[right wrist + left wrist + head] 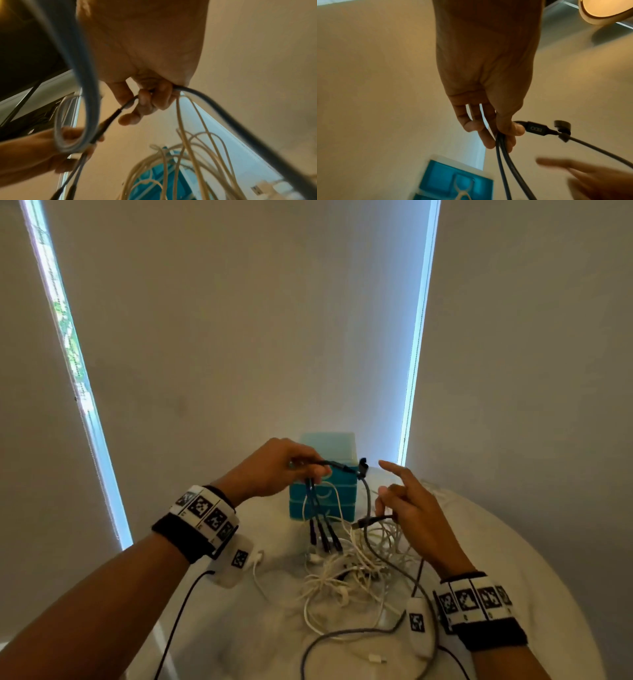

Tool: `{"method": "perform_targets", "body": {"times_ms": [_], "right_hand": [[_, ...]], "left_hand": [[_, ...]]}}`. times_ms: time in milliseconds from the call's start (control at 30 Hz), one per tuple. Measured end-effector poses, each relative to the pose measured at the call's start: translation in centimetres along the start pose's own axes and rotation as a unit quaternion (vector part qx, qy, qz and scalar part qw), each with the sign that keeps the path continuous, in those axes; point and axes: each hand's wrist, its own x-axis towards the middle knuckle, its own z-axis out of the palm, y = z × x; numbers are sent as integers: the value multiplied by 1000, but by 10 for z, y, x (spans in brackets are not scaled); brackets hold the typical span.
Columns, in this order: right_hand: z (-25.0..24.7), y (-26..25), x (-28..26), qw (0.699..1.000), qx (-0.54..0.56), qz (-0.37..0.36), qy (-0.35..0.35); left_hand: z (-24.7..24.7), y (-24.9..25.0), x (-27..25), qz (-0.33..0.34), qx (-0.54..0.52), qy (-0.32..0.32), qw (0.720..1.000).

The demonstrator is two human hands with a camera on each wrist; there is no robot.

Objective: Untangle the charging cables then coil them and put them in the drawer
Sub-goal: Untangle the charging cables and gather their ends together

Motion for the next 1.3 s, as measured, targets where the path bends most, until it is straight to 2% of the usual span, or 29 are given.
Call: {"method": "perform_targets", "body": {"times_ms": [67, 133, 167, 200, 233, 267, 300, 333, 367, 433, 467, 533, 567, 633, 733, 800, 867, 933, 1033, 1133, 1200, 1233, 1300], "right_hand": [[-11, -5, 6, 998, 53, 31, 18], [-21, -11, 12, 986, 146, 59, 51], [-25, -13, 16, 976, 192, 72, 72], [-27, -18, 19, 964, 236, 80, 89], [-26, -21, 22, 951, 277, 86, 104], [-22, -26, 24, 937, 318, 87, 114], [-16, -29, 25, 921, 357, 86, 127], [-7, -32, 25, 904, 397, 84, 137], [3, -34, 24, 887, 431, 85, 140], [25, -35, 23, 871, 467, 96, 118], [35, -34, 22, 884, 444, 104, 102], [52, -32, 18, 925, 357, 105, 74], [59, -32, 15, 937, 330, 100, 61], [67, -32, 8, 957, 276, 79, 51], [58, -31, 3, 977, 172, 47, 115], [45, -26, 1, 974, 160, 54, 152], [37, -23, -1, 970, 176, 68, 155], [34, -22, -3, 960, 219, 80, 157], [28, -21, -1, 952, 251, 69, 162], [30, -19, -4, 963, 213, 75, 148], [39, -17, -6, 967, 191, 87, 144], [43, -16, -7, 969, 180, 89, 142], [49, -13, -6, 973, 164, 87, 136]], "left_hand": [[-30, -24, -10, -22, 9, 57, 998], [-61, -62, -27, -120, 52, 153, 980], [-74, -85, -38, -210, 110, 192, 952], [-83, -105, -50, -320, 189, 200, 907], [-87, -122, -64, -425, 256, 174, 851], [-87, -133, -75, -492, 304, 129, 806], [-84, -137, -81, -505, 335, 98, 789], [-80, -136, -82, -479, 352, 91, 799], [-74, -131, -79, -426, 343, 104, 831], [-57, -109, -69, -298, 239, 133, 915], [-45, -90, -63, -235, 154, 134, 950], [-17, -49, -50, -149, 18, 87, 985], [-3, -30, -47, -125, -27, 55, 990], [26, -3, -41, -117, -67, -16, 991], [53, -1, -42, -132, -110, -114, 978], [59, -10, -44, -123, -149, -101, 976], [58, -21, -43, -103, -144, -39, 984], [54, -28, -42, -78, -152, -9, 985], [47, -30, -38, -88, -186, -40, 978], [46, -37, -30, -142, -90, -17, 986], [51, -33, -24, -150, -31, 0, 988], [56, -28, -18, -148, -47, -2, 988], [68, -8, -9, -147, -145, -12, 978]]}}
